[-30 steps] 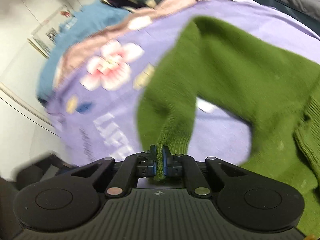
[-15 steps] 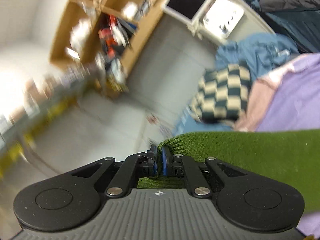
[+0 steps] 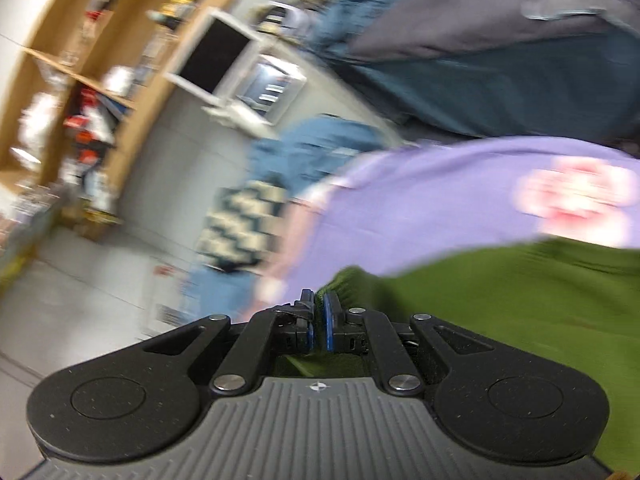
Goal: Fold small clothes
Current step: 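Fold that sleeve across the cardigan front and open the right tool, then regrasp the sleeve cuff with the right tool, straighten it, then open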
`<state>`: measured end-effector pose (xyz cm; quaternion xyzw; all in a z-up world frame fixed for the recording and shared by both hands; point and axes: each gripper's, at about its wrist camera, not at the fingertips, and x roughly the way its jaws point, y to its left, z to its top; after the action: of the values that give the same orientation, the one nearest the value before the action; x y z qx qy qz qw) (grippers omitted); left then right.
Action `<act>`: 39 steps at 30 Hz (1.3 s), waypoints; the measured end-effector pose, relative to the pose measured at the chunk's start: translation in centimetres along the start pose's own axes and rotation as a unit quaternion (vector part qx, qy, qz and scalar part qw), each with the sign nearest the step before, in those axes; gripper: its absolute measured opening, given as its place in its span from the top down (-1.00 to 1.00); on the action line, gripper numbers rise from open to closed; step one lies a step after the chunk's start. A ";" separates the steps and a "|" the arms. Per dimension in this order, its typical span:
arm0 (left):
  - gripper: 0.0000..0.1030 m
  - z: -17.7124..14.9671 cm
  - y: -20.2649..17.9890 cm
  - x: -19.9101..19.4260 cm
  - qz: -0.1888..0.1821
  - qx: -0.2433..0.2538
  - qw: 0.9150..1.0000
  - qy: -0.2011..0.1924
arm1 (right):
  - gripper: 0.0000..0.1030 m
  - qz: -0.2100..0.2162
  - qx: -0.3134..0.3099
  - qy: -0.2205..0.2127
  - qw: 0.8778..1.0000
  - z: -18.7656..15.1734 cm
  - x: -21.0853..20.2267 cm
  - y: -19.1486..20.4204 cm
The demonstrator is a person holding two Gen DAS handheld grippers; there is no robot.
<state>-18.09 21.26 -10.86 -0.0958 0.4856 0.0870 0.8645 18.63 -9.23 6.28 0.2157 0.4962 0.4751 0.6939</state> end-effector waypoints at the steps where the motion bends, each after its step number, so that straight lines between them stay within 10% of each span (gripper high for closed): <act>1: -0.99 0.1 -0.1 0.1 -0.001 0.001 1.000 0.003 | 0.82 -0.029 0.000 0.005 1.000 -0.5 -1.1 -1.6; 9: -0.99 1.1 -1.6 0.7 -0.009 0.025 1.000 0.009 | 0.95 -0.152 0.047 0.011 0.987 -4.3 -6.6 -10.9; 17: -0.99 1.3 -2.9 0.7 -0.013 0.039 0.999 0.021 | -0.23 -0.187 0.101 -0.002 0.977 -8.8 -2.3 -14.5; 27: -0.99 0.5 -3.1 0.6 -0.010 0.033 0.999 0.035 | -0.28 -0.190 0.192 -0.060 0.961 -11.4 1.6 -17.5; 31: -0.99 0.7 -3.4 0.8 -0.014 0.034 0.999 0.037 | -0.25 -0.163 0.213 -0.083 0.960 -12.1 2.9 -17.5; 33: -0.99 0.9 -3.7 0.9 -0.017 0.038 0.998 0.037 | 0.49 -0.149 0.225 -0.087 0.959 -12.1 3.2 -17.5; 39: -0.99 1.3 -4.3 1.2 -0.021 0.041 0.998 0.039 | 0.62 -0.095 0.212 -0.135 0.963 -10.8 -0.6 -15.4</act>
<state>-15.39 17.53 -10.85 -0.0734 0.5205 0.0452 0.8495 15.76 -18.66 -9.76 0.3716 0.5056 0.2571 0.7350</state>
